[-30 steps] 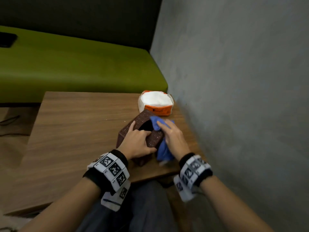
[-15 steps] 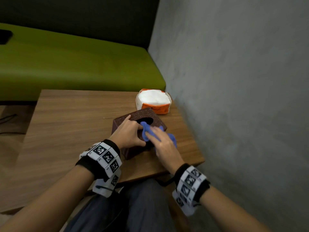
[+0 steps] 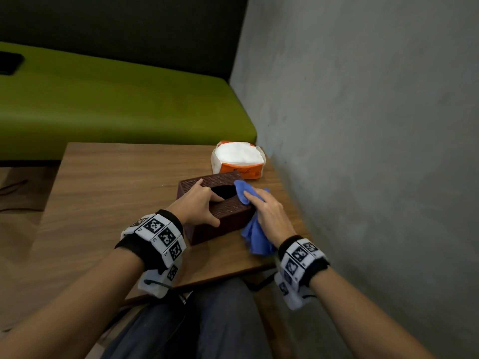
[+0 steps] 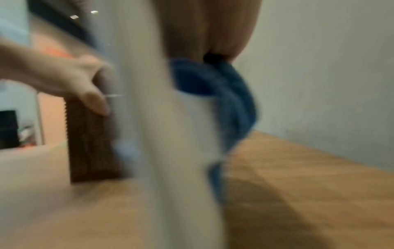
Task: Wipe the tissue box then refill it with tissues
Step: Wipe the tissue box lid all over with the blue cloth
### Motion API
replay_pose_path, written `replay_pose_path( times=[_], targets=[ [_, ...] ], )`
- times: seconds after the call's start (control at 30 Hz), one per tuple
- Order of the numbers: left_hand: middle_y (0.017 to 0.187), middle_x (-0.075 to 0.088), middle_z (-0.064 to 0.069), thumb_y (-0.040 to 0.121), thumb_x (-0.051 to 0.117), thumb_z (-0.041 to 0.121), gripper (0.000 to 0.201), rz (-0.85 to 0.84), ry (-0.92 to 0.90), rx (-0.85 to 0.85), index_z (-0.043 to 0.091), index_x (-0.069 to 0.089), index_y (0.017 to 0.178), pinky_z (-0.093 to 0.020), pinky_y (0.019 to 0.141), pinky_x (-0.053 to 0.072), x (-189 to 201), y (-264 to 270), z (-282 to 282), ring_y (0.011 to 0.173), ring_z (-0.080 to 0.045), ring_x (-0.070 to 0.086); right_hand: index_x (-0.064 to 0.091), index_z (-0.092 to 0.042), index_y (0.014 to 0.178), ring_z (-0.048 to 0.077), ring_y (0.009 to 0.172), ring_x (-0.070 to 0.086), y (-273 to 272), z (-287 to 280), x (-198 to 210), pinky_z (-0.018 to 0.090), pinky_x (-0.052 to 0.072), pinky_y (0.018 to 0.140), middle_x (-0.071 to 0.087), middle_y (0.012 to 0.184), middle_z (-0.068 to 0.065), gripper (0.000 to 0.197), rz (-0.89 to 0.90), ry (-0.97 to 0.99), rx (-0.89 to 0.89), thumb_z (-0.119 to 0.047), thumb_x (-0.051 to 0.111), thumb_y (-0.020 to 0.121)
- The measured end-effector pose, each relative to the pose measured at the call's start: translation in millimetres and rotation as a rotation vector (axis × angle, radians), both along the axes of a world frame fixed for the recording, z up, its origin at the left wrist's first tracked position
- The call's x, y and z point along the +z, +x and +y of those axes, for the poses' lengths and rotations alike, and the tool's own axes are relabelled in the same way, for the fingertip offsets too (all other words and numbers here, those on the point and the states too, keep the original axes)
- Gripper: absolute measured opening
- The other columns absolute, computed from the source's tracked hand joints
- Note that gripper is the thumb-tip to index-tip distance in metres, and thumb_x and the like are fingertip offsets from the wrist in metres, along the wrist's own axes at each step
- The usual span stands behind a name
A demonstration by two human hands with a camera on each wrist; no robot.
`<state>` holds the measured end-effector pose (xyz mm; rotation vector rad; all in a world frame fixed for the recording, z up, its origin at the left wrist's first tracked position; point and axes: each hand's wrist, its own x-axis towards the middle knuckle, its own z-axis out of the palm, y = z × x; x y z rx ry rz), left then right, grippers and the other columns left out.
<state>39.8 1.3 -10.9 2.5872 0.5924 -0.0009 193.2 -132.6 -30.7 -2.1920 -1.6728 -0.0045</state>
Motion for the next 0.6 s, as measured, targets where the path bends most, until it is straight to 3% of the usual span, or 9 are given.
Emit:
replay_pose_path(
  times=[0.1,0.2,0.27,0.33,0.47,0.6],
  targets=[
    [0.119,0.061,-0.010,0.074,0.070,0.022,0.054,0.029,-0.008,-0.051,0.014,0.056,0.126,-0.035,0.118,-0.007,6,-3,5,0.123,-0.024,0.047,0.052,-0.004,0.125,0.033,0.125,0.048,-38,1,-5,0.047,0.039,0.107,0.053,0.132,0.021,0.062,-0.055,-0.013,0.091,0.018,0.051,0.067],
    [0.128,0.058,-0.003,0.073,0.068,0.016,0.061,0.105,0.064,-0.168,0.026,0.050,0.130,-0.041,0.118,-0.002,9,-7,18,0.128,-0.020,0.043,0.058,-0.007,0.119,0.031,0.110,0.061,-55,-24,-3,0.038,0.048,0.095,0.064,0.119,0.018,0.053,-0.103,0.049,0.303,0.007,0.044,0.069],
    [0.134,0.053,0.000,0.073,0.063,0.014,0.065,0.132,0.163,-0.196,0.030,0.044,0.134,-0.047,0.117,-0.002,13,-5,21,0.135,-0.018,0.035,0.057,-0.006,0.120,0.032,0.105,0.063,-37,-26,4,0.032,0.044,0.096,0.065,0.115,0.020,0.049,-0.032,0.085,0.196,0.011,0.046,0.076],
    [0.144,0.042,0.000,0.076,0.059,0.016,0.066,0.138,0.161,-0.141,0.025,0.038,0.138,-0.054,0.115,-0.005,17,2,10,0.142,-0.017,0.021,0.054,-0.007,0.125,0.033,0.112,0.058,-18,-20,4,0.034,0.042,0.102,0.061,0.120,0.021,0.045,0.104,0.135,-0.012,0.013,0.048,0.085],
    [0.145,0.037,-0.008,0.074,0.061,0.053,0.077,0.117,0.015,0.051,0.016,0.039,0.138,-0.066,0.109,-0.007,4,18,-39,0.144,-0.026,0.012,0.051,-0.005,0.127,0.032,0.124,0.048,-18,-4,-9,0.040,0.036,0.110,0.052,0.132,0.021,0.046,0.151,0.147,-0.130,0.014,0.045,0.086],
    [0.121,0.058,-0.003,0.065,0.036,0.070,0.075,-0.117,0.085,0.197,0.023,0.059,0.118,-0.065,0.109,-0.009,-21,15,-41,0.134,-0.019,0.035,0.052,-0.005,0.127,0.026,0.128,0.042,-32,-22,-19,0.021,0.019,0.113,0.049,0.134,0.023,0.048,0.115,0.106,0.020,-0.001,0.032,0.083]
  ],
)
